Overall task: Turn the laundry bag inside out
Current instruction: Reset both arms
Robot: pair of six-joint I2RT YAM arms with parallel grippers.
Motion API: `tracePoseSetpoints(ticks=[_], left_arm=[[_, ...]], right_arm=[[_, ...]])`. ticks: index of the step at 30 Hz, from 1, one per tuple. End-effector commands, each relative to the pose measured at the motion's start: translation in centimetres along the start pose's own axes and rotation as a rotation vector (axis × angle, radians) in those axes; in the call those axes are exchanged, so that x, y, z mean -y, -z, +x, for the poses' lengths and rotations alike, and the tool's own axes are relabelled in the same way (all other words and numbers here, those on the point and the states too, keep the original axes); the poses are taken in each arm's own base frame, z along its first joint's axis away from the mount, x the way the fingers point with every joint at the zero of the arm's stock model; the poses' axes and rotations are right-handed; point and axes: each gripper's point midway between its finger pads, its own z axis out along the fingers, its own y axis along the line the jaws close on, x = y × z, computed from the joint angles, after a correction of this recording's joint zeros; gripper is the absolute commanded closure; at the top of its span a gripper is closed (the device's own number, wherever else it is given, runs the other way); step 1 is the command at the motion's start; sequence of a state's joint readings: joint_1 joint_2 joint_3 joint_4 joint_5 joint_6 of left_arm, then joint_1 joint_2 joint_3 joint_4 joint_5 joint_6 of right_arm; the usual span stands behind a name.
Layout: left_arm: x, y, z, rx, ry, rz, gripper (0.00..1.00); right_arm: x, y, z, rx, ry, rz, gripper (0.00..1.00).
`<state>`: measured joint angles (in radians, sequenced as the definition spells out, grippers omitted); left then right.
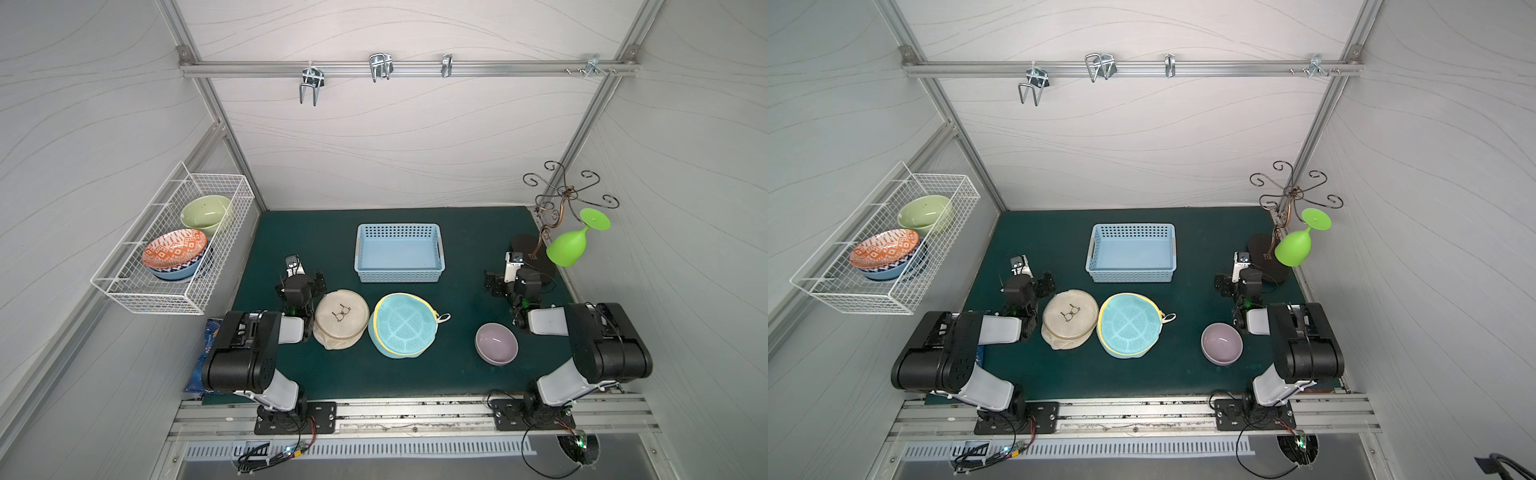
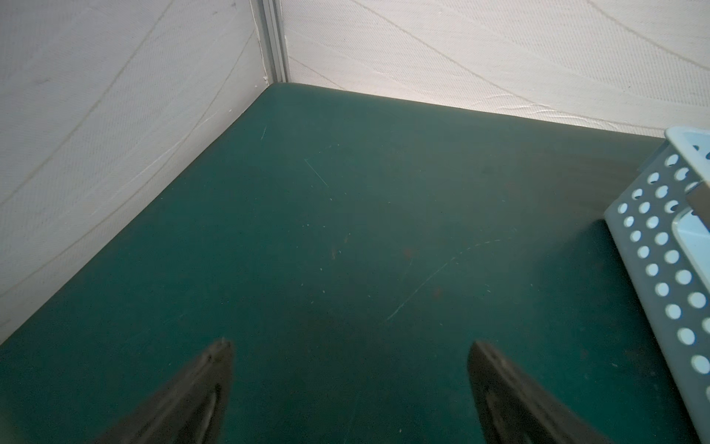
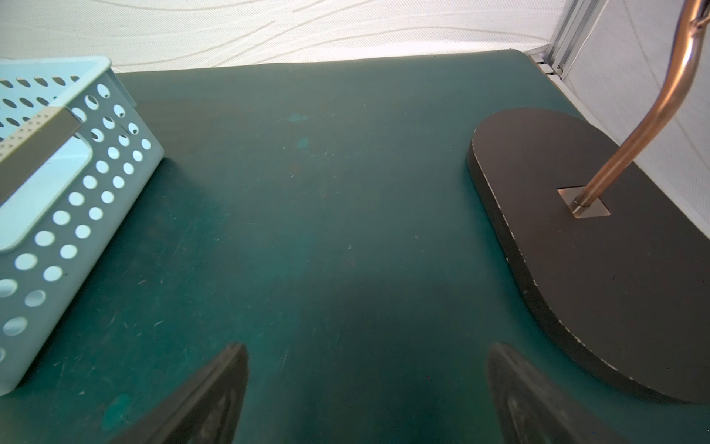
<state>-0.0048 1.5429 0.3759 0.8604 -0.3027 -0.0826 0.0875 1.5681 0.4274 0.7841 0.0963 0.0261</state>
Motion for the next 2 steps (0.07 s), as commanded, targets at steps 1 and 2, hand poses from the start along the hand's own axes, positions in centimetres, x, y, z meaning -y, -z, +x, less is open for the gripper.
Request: tracePoseSetpoints(ticks=[1, 2], left_arm=[[0.13, -0.31, -1.06, 0.029, 0.003, -0.007, 0.01], [0.13, -0.32, -1.06, 0.029, 0.003, -0.007, 0.01]], right_arm=[[-0.23, -0.1, -0.78, 0.019, 0.012, -0.006, 0.01], [-0.22, -0.14, -0.82, 0.019, 0.011, -0.005, 0.01]])
